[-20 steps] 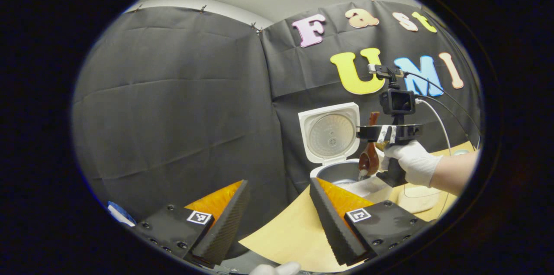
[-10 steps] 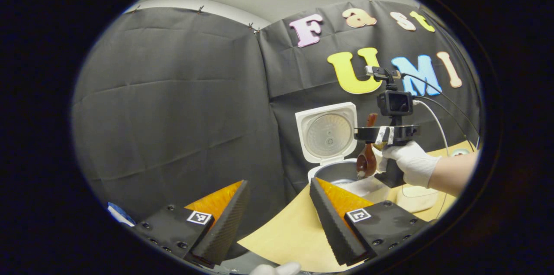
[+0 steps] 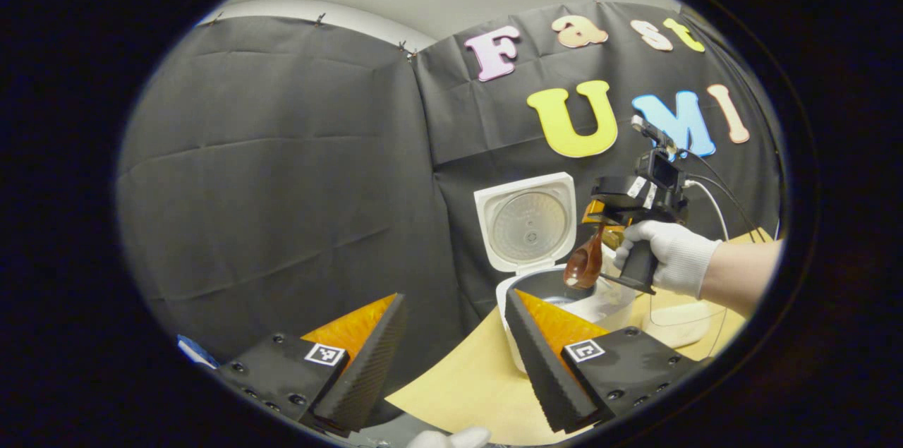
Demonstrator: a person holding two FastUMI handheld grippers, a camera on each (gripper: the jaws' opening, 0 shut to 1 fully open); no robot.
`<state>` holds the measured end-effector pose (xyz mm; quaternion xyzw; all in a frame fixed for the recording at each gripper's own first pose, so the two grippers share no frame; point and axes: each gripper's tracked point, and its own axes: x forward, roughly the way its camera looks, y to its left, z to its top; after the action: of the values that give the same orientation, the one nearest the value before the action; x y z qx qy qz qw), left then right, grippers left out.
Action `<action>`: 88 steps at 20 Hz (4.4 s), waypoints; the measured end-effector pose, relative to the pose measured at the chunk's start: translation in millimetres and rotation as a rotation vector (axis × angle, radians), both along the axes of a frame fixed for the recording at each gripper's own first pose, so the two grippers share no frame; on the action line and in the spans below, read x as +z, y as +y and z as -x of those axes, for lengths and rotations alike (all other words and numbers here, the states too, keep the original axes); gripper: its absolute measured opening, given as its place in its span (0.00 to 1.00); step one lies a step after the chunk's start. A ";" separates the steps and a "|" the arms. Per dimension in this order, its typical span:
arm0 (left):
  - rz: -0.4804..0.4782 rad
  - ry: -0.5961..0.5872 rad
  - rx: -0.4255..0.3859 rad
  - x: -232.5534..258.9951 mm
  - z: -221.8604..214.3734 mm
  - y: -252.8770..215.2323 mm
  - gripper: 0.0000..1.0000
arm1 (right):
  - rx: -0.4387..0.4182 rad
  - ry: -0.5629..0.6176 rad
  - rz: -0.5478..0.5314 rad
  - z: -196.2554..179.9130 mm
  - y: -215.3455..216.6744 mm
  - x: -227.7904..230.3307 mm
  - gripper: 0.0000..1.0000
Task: Close the left gripper, press the button to open the rice cooker; take a wooden spoon from the chopstick holder with the right hand, scoop a spoonful of rice and pour it into the rice cooker, then put the wooden spoon back into the chopstick holder.
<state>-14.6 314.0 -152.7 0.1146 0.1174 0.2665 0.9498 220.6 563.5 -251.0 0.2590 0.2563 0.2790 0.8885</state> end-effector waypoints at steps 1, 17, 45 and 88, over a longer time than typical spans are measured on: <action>0.001 -0.001 -0.002 0.4 -0.2 -2.6 0.94 | -0.001 0.008 -0.012 0.9 -2.3 1.8 0.19; 0.012 -0.030 -0.149 24.7 -30.9 -80.0 1.00 | -0.388 -0.008 -0.133 -55.4 -293.2 60.8 0.19; -0.019 0.010 -0.369 49.2 -84.9 -283.7 1.00 | -0.740 0.153 0.128 -19.8 -647.8 -118.5 0.19; 0.131 -0.083 -0.429 120.0 -95.3 -228.8 0.97 | -0.562 -0.436 0.590 217.9 -539.5 216.8 0.98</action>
<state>80.7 85.2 -32.7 0.0640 0.0684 0.0548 0.9941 2.7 23.9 -34.2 -0.0100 0.0519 -0.0099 0.9986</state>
